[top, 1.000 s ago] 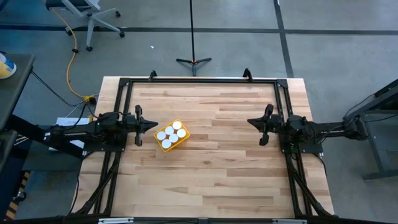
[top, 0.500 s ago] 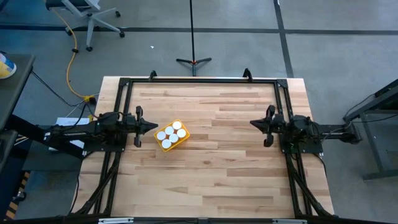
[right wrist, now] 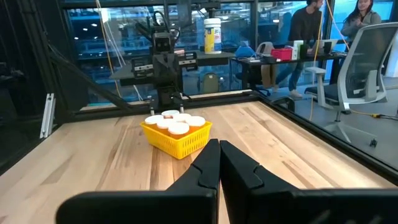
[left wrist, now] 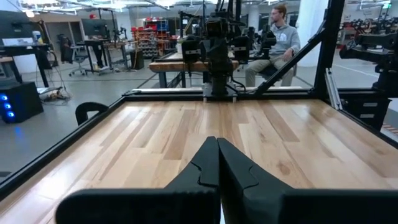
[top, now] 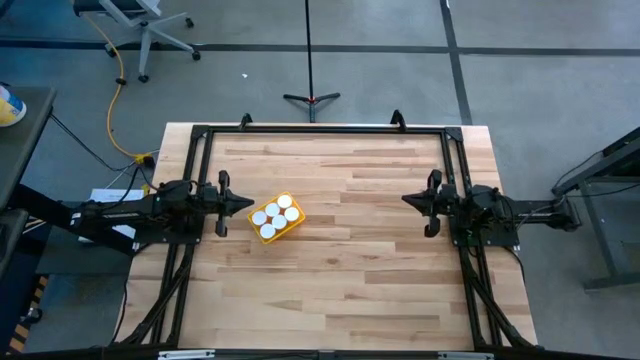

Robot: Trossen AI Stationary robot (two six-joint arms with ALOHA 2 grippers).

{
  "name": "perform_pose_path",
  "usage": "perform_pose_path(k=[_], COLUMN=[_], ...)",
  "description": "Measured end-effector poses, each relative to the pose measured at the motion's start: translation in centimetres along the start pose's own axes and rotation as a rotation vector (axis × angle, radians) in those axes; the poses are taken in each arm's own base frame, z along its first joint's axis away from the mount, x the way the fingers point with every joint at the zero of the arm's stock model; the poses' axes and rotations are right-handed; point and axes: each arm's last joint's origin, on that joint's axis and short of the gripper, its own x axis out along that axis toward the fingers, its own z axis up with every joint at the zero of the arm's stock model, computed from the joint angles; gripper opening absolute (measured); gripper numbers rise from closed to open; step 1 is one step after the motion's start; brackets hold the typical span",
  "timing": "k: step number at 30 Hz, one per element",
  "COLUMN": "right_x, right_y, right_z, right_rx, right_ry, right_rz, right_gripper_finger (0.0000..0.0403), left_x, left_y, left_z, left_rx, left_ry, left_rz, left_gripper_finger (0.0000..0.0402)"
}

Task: Pick and place pill bottles into a basket
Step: Return to Home Position

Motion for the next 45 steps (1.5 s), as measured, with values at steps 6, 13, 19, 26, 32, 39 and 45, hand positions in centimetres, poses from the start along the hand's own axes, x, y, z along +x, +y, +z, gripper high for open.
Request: perform_pose_path(k=[6,13,19,26,32,39,45], right_x=[0.00,0.00,0.01,0.01,0.01,0.01,0.01], right_y=[-0.01,-0.01,-0.01,-0.01,-0.01,-0.01,-0.01], right_z=[-0.02,-0.03,-0.05,-0.05,-0.07,-0.08,-0.08], right_rx=[0.001,0.000,0.000,0.000,-0.001,-0.001,-0.001], right_ry=[0.001,0.001,0.002,0.002,0.003,0.004,0.003], right_rz=[-0.002,-0.003,-0.003,-0.003,-0.003,-0.003,-0.003], right_gripper_finger=[0.0000,0.0000,0.0000,0.0000,0.0000,0.0000,0.0000], left_x=[0.00,0.00,0.00,0.00,0.00,0.00,0.00], left_y=[0.04,0.04,0.05,0.05,0.05,0.05,0.05], left_z=[0.00,0.00,0.00,-0.01,-0.01,-0.01,-0.01], left_rx=[-0.001,-0.001,-0.001,-0.001,-0.001,-0.002,-0.002], left_ry=[0.001,0.001,0.001,0.001,0.001,0.001,0.001], left_rz=[0.013,0.014,0.016,0.017,0.017,0.017,0.017], left_gripper_finger=[0.0052,0.0099,0.0110,0.0110,0.0110,0.0111,0.0111])
